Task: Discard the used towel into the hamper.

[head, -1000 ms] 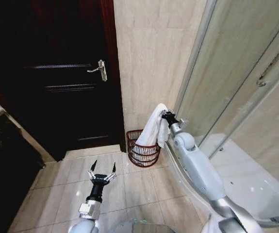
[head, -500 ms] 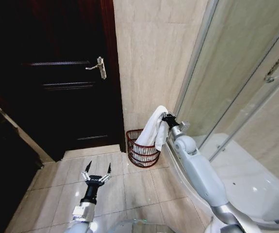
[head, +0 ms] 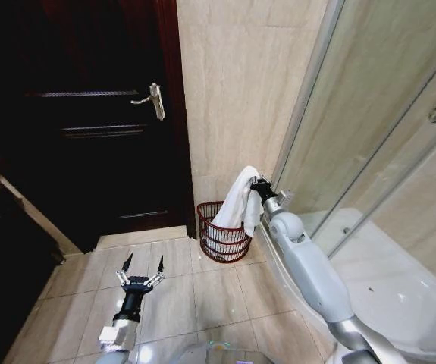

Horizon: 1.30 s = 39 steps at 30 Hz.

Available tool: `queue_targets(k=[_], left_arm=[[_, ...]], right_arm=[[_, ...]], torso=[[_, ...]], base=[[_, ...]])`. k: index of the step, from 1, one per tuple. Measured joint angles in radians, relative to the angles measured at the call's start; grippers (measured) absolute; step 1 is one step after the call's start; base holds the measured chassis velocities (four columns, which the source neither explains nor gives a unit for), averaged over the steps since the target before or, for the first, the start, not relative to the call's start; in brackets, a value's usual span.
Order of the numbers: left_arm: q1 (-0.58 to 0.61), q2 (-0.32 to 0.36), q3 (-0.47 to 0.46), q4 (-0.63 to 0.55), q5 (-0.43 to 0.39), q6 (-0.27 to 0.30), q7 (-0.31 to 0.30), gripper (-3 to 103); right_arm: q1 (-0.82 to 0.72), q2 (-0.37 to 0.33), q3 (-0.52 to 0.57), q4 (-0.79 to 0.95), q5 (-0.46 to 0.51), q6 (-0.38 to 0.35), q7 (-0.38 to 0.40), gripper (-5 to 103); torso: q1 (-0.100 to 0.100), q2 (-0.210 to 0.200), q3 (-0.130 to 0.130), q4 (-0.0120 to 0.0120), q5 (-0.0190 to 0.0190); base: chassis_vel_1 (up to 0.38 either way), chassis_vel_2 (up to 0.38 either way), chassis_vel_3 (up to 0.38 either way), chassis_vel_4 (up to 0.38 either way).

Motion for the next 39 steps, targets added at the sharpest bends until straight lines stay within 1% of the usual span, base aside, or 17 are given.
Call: queue_targets(k=[6,13,28,31,33,35,39], left_arm=[[-0.013,0.004,0.004,0.008,0.000,-0.001,0.001,100],[-0.023,0.000,0.011,0.016,0.000,-0.013,-0.004,100],[-0.033,-0.003,0.023,0.029,0.004,-0.021,-0.006,100],[-0.037,-0.003,0.025,0.034,0.004,-0.021,-0.007,100],[-0.038,-0.003,0.026,0.036,0.004,-0.021,-0.007,100],[-0.042,-0.003,0.031,0.042,0.006,-0.021,-0.007,100],[-0.052,-0.003,0.046,0.050,0.013,-0.020,-0.007,100]], right_arm=[[0.000,0.002,0.000,-0.001,-0.005,0.003,0.000,4],[-0.001,0.005,-0.001,-0.003,-0.007,0.003,0.000,4],[-0.051,0.006,0.007,0.018,-0.028,0.019,-0.003,4],[-0.122,0.002,0.026,0.071,-0.037,0.021,-0.003,4],[-0.140,0.001,0.031,0.083,-0.039,0.021,-0.003,4],[-0.208,-0.001,0.051,0.130,-0.046,0.022,-0.003,4],[-0.268,-0.001,0.079,0.175,-0.060,0.031,-0.005,4]], torso=[[-0.011,-0.026,-0.014,0.0000,0.0000],[-0.018,-0.048,-0.030,0.0001,0.0000],[-0.017,-0.046,-0.029,0.0000,0.0000],[-0.016,-0.045,-0.028,0.0002,0.0001],[-0.016,-0.045,-0.028,0.0002,0.0001],[-0.016,-0.044,-0.028,-0.0002,0.0002],[-0.016,-0.042,-0.027,0.0000,0.0000]], base=[[0.000,0.000,0.000,0.000],[-0.006,0.006,0.008,-0.008],[-0.057,0.050,0.059,-0.058],[-0.077,0.102,0.086,-0.081],[-0.081,0.091,0.084,-0.081],[-0.063,0.077,0.068,-0.068],[-0.057,0.066,0.046,-0.060]])
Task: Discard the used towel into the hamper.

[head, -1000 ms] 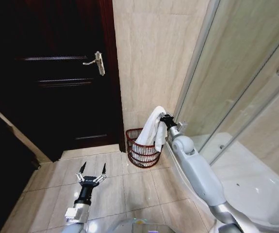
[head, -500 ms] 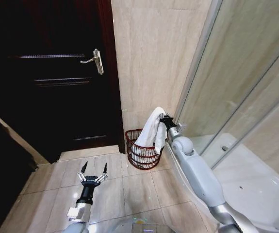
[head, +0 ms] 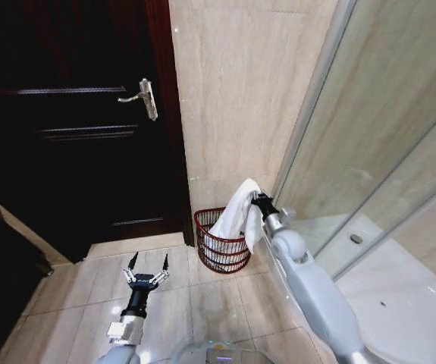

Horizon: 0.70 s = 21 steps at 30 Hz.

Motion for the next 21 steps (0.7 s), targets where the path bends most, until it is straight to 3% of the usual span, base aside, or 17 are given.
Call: queue_targets(k=[8,21], left_arm=[[-0.009,-0.004,0.037,0.003,0.019,0.008,-0.003,100],[-0.008,-0.002,0.079,-0.001,0.044,0.018,-0.024,100]], right_arm=[[-0.025,-0.002,0.018,0.049,-0.005,0.001,-0.004,4],[-0.010,-0.021,0.011,0.166,0.015,-0.059,0.060,4]], torso=[[0.001,0.001,0.001,0.0001,0.0001],[0.002,0.003,0.002,0.0000,0.0001]], base=[[-0.052,0.050,0.050,-0.044],[-0.063,0.060,0.063,-0.060]])
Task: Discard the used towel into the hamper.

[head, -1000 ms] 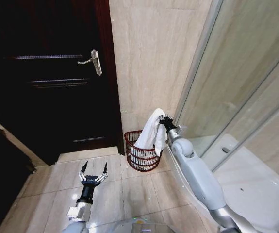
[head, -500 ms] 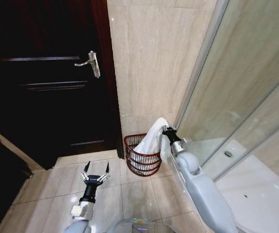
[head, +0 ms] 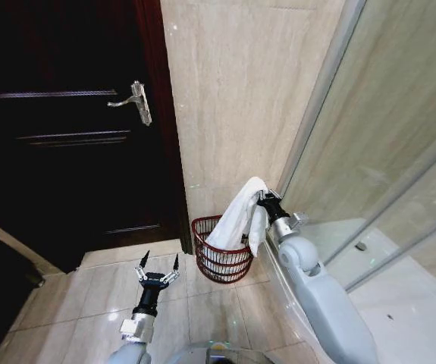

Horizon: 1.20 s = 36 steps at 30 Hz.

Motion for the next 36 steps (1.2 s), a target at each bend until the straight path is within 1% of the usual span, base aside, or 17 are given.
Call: queue_targets(k=[5,9,14,15,17,18,21,22,25,26,31,36], left_arm=[[-0.001,0.002,0.019,0.000,0.012,0.003,-0.012,100],[-0.001,0.002,0.030,-0.004,0.022,0.008,-0.022,100],[0.001,0.002,0.030,-0.006,0.029,0.009,-0.025,100],[0.002,0.001,0.029,-0.008,0.030,0.010,-0.027,100],[0.004,0.000,0.027,-0.010,0.030,0.011,-0.029,100],[0.004,0.000,0.027,-0.010,0.030,0.011,-0.029,100],[0.004,0.002,0.018,-0.019,0.029,0.019,-0.035,100],[0.004,0.002,0.018,-0.019,0.029,0.019,-0.035,100],[-0.005,0.003,0.014,-0.020,0.026,0.033,-0.047,100],[-0.009,0.004,0.013,-0.020,0.025,0.037,-0.048,100],[-0.016,0.011,0.009,-0.021,0.014,0.049,-0.048,100],[-0.022,0.017,0.000,-0.023,-0.012,0.066,-0.043,100]], right_arm=[[0.032,-0.003,-0.021,0.015,0.000,-0.018,0.016,4],[0.095,-0.003,-0.053,0.015,0.019,-0.028,0.034,4],[0.139,0.015,-0.071,-0.019,0.029,-0.021,0.039,4],[0.145,0.026,-0.078,-0.051,0.033,-0.007,0.038,4],[0.135,0.051,-0.085,-0.107,0.036,0.017,0.030,4],[0.135,0.051,-0.085,-0.107,0.036,0.017,0.030,4],[0.076,0.088,-0.085,-0.177,0.031,0.063,0.000,4],[0.076,0.088,-0.085,-0.177,0.031,0.063,0.000,4],[0.030,0.112,-0.074,-0.232,0.015,0.097,-0.023,4],[0.022,0.116,-0.069,-0.247,0.011,0.105,-0.028,4],[0.006,0.117,-0.061,-0.296,0.014,0.113,-0.031,4],[-0.006,0.112,-0.067,-0.354,0.058,0.117,0.000,4]], torso=[[0.000,0.000,0.000,0.0001,-0.0001],[0.000,0.001,0.000,0.0001,-0.0002],[0.000,0.001,0.000,0.0001,-0.0002],[0.000,0.001,0.000,0.0002,-0.0003],[0.000,0.001,0.001,0.0004,-0.0001],[0.000,0.001,0.001,0.0004,-0.0001],[0.000,0.001,0.001,-0.0001,0.0001],[0.000,0.001,0.001,-0.0001,0.0001],[0.000,0.001,0.001,-0.0001,-0.0001],[0.000,0.001,0.001,0.0002,-0.0001],[0.000,0.001,0.001,0.0000,-0.0002],[0.000,0.001,0.001,0.0001,0.0000]], base=[[0.000,0.000,0.000,0.000],[0.000,0.000,0.000,0.000],[0.000,0.000,0.000,0.000],[0.000,0.000,0.000,0.000],[0.000,0.000,0.000,0.000],[0.000,0.000,0.000,0.000],[0.000,0.000,0.000,0.000],[0.000,0.000,0.000,0.000],[0.000,0.000,0.000,0.000],[0.000,0.000,0.000,0.000],[0.000,0.000,0.000,0.000],[0.000,0.000,0.000,0.000]])
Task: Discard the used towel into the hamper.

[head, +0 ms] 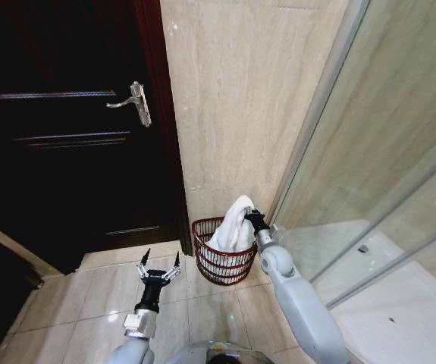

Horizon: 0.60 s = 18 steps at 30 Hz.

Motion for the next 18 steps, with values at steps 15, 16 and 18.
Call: queue_targets(k=[15,16,18], left_arm=[[-0.015,0.012,-0.037,-0.048,-0.051,0.058,0.005,100],[-0.012,0.010,-0.039,-0.049,-0.055,0.054,0.005,100],[-0.009,0.008,-0.042,-0.050,-0.059,0.049,0.006,100]], right_arm=[[-0.005,-0.137,-0.020,0.201,0.318,-0.391,0.242,4],[0.011,-0.145,-0.029,0.225,0.359,-0.442,0.268,4],[0.030,-0.153,-0.040,0.242,0.402,-0.488,0.291,4]], torso=[[0.000,0.000,0.000,-0.0001,-0.0001],[0.000,0.000,0.000,-0.0002,-0.0002],[0.000,0.000,0.000,0.0001,0.0000]], base=[[0.000,0.000,0.000,0.000],[0.000,0.000,0.000,0.000],[0.000,0.000,0.000,0.000]])
